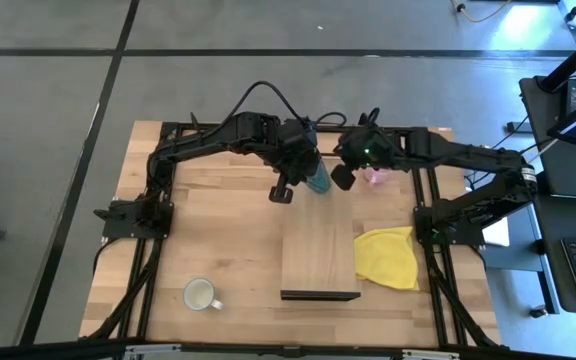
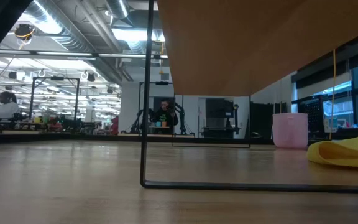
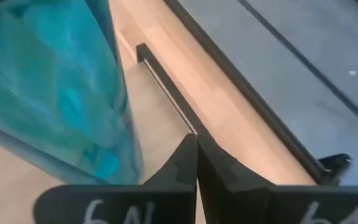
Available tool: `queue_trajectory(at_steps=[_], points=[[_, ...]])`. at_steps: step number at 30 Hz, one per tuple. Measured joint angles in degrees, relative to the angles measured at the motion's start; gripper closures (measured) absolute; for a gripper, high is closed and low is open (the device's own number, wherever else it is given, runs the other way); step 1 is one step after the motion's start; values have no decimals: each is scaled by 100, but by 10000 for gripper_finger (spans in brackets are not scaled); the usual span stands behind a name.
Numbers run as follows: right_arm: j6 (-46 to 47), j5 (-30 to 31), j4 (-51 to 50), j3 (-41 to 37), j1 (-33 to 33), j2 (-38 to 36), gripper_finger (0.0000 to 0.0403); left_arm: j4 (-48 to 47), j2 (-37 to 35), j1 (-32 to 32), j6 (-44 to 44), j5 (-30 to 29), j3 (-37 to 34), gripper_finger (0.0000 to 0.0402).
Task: Stack small to large cups/mugs on shelf
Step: Put the blue cup on the shelf
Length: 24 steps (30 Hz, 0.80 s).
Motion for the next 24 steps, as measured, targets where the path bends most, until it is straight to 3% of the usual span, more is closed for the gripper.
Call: queue_trajectory(at_steps=[12,24], points=[[173,-746,251,0,-70,311,401,46,0,-2,10,-2,0,396],[165,-730,293,-1,-70,605,402,20,0,-5,3,-38,0,375]])
